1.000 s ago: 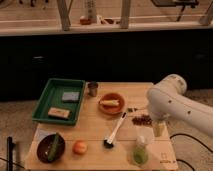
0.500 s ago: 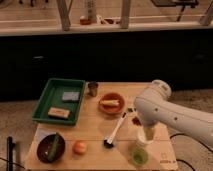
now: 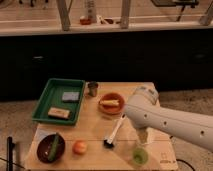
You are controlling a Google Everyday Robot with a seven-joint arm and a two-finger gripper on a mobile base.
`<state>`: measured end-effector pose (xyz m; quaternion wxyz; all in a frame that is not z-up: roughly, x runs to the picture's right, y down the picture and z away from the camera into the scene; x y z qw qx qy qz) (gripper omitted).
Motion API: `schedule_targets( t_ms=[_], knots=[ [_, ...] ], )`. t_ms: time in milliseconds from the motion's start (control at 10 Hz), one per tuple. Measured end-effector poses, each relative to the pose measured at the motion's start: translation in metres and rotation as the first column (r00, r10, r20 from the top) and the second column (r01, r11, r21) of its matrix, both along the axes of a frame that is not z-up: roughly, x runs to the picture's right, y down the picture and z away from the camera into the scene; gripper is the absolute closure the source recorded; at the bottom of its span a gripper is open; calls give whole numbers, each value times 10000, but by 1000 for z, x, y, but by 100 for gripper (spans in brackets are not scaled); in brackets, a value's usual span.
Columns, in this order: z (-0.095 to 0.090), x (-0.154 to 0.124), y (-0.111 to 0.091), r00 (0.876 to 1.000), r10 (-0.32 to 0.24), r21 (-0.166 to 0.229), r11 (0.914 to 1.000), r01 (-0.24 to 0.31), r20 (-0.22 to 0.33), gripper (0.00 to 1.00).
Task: Place banana in table surface
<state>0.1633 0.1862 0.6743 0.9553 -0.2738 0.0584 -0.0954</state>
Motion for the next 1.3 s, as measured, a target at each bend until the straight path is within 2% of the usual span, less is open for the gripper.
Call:
schedule_targets(
  t_ms=[100,400,500,700,900,1300],
  knots=[
    [1,-2,-2,9999,79,44,10000,-80,88,20],
    [13,-1,-37,9983,181,109,9998,-188,559,20],
    [26,-3,-61,9964,118,106,9999,-127,838,20],
    [42,-14,-91,9916,-69,182,9998,46,1295,20],
    [50,-33,-108,9833,-224,476,9988,140,1805,20],
    [61,-65,-121,9581,-259,922,9957,-5,2852,20]
  ],
)
